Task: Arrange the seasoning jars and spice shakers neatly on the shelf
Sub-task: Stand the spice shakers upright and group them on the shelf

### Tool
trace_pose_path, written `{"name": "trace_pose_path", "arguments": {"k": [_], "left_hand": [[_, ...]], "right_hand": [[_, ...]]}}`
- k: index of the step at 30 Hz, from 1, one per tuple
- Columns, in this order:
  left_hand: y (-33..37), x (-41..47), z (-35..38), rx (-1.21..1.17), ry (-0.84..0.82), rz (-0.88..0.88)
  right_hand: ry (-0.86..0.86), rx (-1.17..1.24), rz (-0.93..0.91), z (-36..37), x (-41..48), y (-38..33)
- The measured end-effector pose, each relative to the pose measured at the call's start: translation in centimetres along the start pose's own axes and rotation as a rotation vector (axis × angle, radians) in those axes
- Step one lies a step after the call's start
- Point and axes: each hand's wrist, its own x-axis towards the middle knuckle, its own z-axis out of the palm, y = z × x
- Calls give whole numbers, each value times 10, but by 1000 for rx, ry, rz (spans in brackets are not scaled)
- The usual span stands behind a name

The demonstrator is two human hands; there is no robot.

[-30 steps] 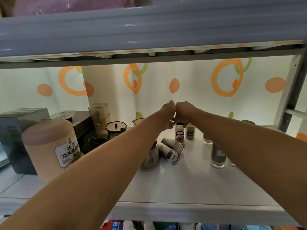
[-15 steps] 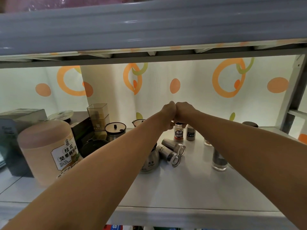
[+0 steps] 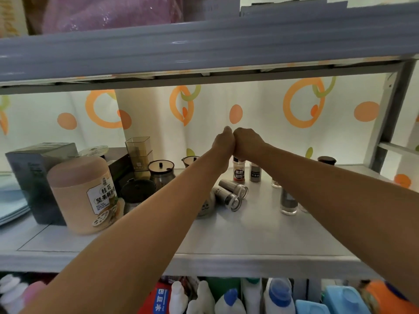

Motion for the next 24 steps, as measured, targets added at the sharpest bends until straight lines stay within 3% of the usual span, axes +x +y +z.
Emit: {"name": "trace_pose_path", "arguments": {"k": [3, 8, 12, 17, 24], "left_hand": [[-11, -21, -4, 18, -3, 94], [-61, -67, -17, 34, -70, 264], [-101, -87, -35, -16, -145, 337], [-123, -83, -52, -63, -98, 340], [-132, -78, -53, -66, -135, 342]], "right_hand": [[98, 93, -39, 8, -29, 1], [263, 576, 88, 47, -87, 7], [316, 770, 74, 71, -119, 20], [388, 813, 140, 88, -122, 35], [268, 705, 91, 98, -122, 31]]}}
